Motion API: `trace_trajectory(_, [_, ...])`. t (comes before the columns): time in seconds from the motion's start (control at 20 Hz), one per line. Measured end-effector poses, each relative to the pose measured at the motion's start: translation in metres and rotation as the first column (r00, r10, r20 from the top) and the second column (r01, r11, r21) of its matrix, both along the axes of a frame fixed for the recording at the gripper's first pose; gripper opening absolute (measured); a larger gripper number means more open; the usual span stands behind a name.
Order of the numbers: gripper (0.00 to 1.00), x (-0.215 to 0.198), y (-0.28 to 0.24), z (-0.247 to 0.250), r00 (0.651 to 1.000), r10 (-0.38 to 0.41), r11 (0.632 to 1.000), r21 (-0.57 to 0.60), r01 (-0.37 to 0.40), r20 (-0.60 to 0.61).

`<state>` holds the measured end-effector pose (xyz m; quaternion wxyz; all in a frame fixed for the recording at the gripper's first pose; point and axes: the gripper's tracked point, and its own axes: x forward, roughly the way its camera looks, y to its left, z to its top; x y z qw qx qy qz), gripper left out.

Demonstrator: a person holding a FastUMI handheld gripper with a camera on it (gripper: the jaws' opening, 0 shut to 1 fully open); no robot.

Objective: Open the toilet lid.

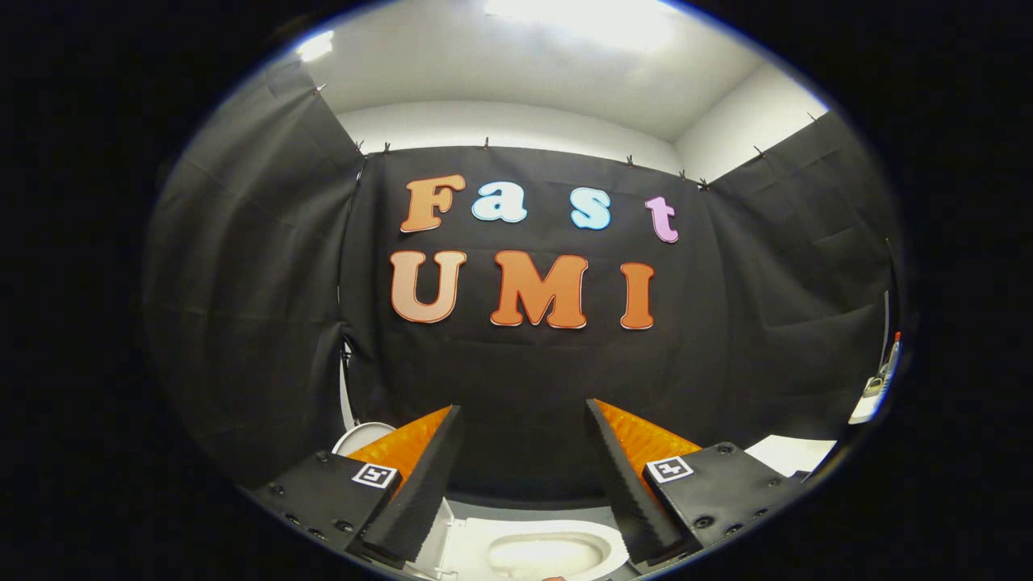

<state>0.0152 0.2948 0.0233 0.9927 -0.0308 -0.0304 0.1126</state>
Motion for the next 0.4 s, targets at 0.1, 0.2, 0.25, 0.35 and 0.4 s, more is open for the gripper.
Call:
trace_trajectory(0.1, [0.96,0.0022,0.0012,-0.0027,1.0,0.0,1.0,0.003,0.0,-0.007])
trace_trajectory(0.2, [0.96,0.0027,0.0003,-0.0052,1.0,-0.001,1.0,0.004,0.001,-0.014])
trace_trajectory(0.25, [0.96,0.0037,0.0013,-0.0054,1.0,-0.001,1.0,0.005,0.001,-0.017])
trace_trajectory(0.35, [0.96,0.0029,-0.0001,-0.0078,1.0,0.0,1.0,0.004,0.0,-0.022])
trace_trajectory(0.4, [0.96,0.0009,-0.0022,-0.0071,1.0,0.0,1.0,0.003,0.0,-0.023])
